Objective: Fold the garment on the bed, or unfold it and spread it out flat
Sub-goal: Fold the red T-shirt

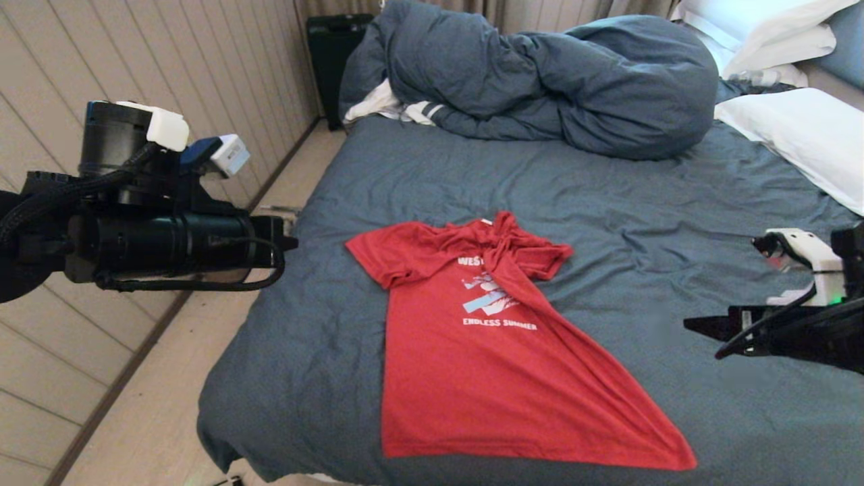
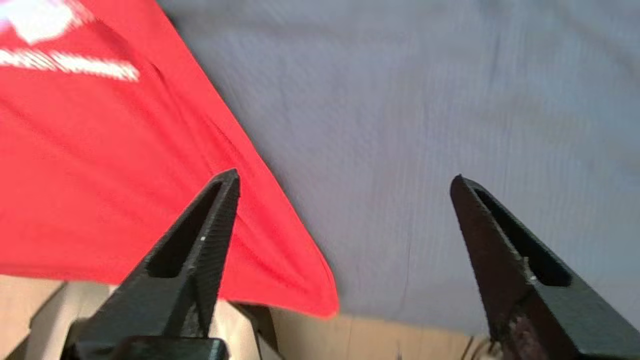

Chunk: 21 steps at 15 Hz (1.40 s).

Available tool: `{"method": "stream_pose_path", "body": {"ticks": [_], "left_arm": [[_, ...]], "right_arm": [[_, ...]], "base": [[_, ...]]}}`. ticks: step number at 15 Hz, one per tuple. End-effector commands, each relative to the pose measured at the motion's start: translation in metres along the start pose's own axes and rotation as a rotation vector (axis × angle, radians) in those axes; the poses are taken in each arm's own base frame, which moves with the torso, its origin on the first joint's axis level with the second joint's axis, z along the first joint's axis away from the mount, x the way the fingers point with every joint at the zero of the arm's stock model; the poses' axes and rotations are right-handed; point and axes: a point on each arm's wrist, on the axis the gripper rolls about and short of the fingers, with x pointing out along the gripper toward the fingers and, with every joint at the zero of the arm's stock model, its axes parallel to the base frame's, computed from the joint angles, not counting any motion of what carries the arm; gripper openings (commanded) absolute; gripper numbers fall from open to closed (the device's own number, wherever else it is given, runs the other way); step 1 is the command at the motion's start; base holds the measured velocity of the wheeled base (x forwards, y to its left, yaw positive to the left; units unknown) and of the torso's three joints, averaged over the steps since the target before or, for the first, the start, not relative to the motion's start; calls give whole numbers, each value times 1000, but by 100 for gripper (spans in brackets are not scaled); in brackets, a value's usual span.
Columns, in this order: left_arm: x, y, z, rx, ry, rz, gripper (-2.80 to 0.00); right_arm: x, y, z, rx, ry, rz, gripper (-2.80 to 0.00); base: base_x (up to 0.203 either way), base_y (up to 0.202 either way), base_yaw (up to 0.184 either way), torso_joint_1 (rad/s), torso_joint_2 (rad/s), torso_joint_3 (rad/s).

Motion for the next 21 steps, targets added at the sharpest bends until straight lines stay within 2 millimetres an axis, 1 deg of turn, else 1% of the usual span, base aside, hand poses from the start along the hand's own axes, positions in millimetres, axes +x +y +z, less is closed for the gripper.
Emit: {"method": "stream_pose_path", "body": {"ticks": [1, 2, 3, 5, 8, 9, 11, 14, 17, 21], "left_arm": [[-9, 0, 3, -2, -21, -1, -280], [-11, -1, 3, -1, -24, -2, -280], [-13, -1, 3, -1, -27, -2, -280], [-16, -1, 4, -7, -38, -6, -280], [-24, -2, 7, -2, -62, -6, -280], [-26, -2, 6, 0, -61, -6, -280], [-30, -1, -5, 32, -68, -9, -280], [-27, 0, -9, 61, -143, -18, -280], [-26, 0, -10, 62, -143, -18, -280], [-23, 0, -7, 68, -189, -24, -280]], "right_arm": [[1, 4, 11, -12, -32, 15, 0], [6, 6, 14, -16, -30, 24, -15], [7, 9, 16, -21, -32, 36, -280], [6, 14, 21, -31, -48, 55, -280], [8, 14, 19, -30, -37, 56, -280], [9, 14, 18, -30, -29, 57, -280], [10, 14, 10, -29, -7, 59, -280], [9, 14, 8, -29, -2, 64, -280], [10, 14, 8, -29, 1, 65, -280], [9, 14, 8, -28, -2, 64, -280]], "base": [[0, 0, 0, 0, 0, 0], [0, 0, 0, 0, 0, 0], [0, 0, 0, 0, 0, 0], [0, 0, 0, 0, 0, 0], [0, 0, 0, 0, 0, 0], [0, 0, 0, 0, 0, 0], [0, 0, 0, 0, 0, 0], [0, 0, 0, 0, 0, 0], [0, 0, 0, 0, 0, 0], [0, 0, 0, 0, 0, 0]]}}
